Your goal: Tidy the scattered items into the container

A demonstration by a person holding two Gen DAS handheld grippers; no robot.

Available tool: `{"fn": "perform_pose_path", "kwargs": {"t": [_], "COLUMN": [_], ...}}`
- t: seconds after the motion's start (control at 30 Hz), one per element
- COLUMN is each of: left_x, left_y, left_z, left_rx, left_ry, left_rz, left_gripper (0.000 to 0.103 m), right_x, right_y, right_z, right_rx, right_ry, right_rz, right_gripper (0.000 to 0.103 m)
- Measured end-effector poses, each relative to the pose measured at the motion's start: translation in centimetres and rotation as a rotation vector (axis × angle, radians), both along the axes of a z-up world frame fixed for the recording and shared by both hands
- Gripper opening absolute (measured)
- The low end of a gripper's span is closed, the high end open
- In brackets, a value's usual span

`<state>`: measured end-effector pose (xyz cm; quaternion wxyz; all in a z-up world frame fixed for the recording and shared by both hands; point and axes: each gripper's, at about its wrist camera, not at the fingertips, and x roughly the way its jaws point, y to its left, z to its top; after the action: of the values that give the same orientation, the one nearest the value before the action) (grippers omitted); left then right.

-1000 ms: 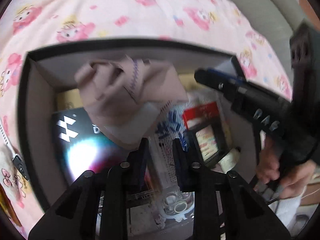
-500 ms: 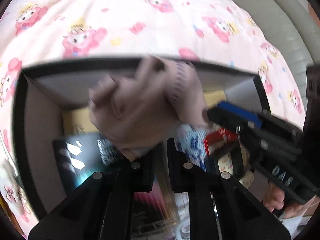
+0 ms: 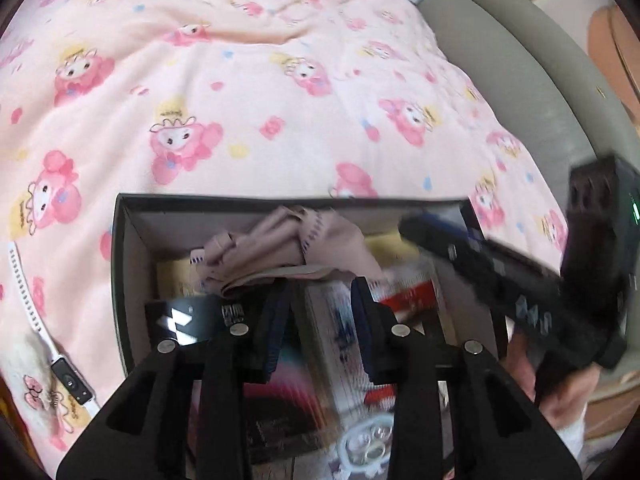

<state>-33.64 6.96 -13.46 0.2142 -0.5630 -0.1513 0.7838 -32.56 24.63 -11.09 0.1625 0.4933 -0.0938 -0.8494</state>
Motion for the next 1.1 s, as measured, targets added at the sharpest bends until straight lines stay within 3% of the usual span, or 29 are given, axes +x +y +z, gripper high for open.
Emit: {"fn": "perform_pose_path", "kwargs": {"t": [0.2, 0.27, 0.43, 0.53, 0.63, 0.8, 1.0, 1.1], "left_x": [-2.3, -2.0, 0.3, 1.1, 0.7, -1.7, -2.0, -0.3], "left_y": [0.2, 1.1, 1.1, 0.2, -0.7, -0.1, 1.1, 1.2], "left_z": [-4.2, -4.2, -1.5, 0.9, 2.4, -0.9, -3.8, -1.4], "left_rx": [-0.106, -0.153, -0.059, -0.02, 0.007, -0.075, -0.111, -0.085], "left_ry": [-0.122, -0.105, -0.033, 0.043, 0.096, -0.014, -0.097, -0.008], "left_rz": [0.042, 0.02, -0.008, 0.017, 0.064, 0.087, 0.074, 0.041], "left_gripper": [0.029, 0.029, 0.032, 0.032, 0.032, 0.032, 0.031, 0.032], "right_x": [-0.6, -0.7, -0.2, -0.1, -0.4, -0.8, -0.8, -0.7], "right_y": [-1.0, -1.0, 0.0, 0.6, 0.4, -0.1, -0.2, 0.6], "right_z": [-3.7, -4.4, -3.1, -1.9, -2.4, -4.6, -5.1, -4.2], "right_rx": [0.062, 0.059, 0.044, 0.025, 0.039, 0.065, 0.07, 0.059], "right_ry": [-0.146, -0.17, -0.113, -0.072, -0.093, -0.17, -0.195, -0.161], "right_rz": [0.023, 0.027, -0.016, -0.048, -0.043, -0.017, -0.015, -0.048], "right_gripper": [0.015, 0.015, 0.015, 0.015, 0.015, 0.015, 0.015, 0.015]}}
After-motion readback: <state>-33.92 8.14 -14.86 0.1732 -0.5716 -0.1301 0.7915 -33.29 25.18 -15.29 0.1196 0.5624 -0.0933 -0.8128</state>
